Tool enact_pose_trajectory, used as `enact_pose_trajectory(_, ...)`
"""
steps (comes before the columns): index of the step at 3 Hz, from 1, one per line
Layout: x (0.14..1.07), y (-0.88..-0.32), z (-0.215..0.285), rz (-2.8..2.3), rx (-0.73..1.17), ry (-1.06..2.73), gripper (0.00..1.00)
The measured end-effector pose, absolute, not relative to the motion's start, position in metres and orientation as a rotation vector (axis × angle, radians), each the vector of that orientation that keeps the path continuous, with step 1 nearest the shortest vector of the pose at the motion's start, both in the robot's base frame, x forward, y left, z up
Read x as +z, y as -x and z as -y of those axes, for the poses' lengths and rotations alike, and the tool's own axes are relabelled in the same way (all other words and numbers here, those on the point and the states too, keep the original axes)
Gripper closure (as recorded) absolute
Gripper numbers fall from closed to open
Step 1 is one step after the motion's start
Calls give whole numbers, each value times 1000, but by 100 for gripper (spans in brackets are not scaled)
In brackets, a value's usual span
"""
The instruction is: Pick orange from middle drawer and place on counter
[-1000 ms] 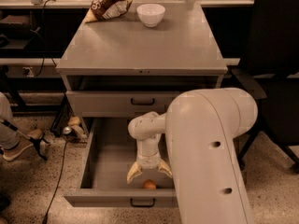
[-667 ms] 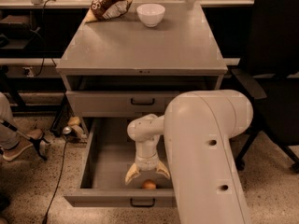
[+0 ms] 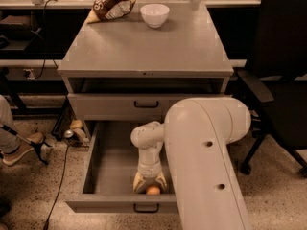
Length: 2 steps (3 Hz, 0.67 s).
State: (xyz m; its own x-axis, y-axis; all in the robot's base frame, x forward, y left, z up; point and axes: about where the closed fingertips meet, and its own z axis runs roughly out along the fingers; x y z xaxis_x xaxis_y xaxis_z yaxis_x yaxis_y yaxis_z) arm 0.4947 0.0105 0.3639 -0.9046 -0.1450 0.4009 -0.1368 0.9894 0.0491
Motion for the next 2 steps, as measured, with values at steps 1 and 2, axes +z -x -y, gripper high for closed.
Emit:
enact_pose_trajectory(1,360,-495,-5,2717,-34,-191,49)
enact_pose_trajectory(2,374,-497,-1,2748,-69,-221,81)
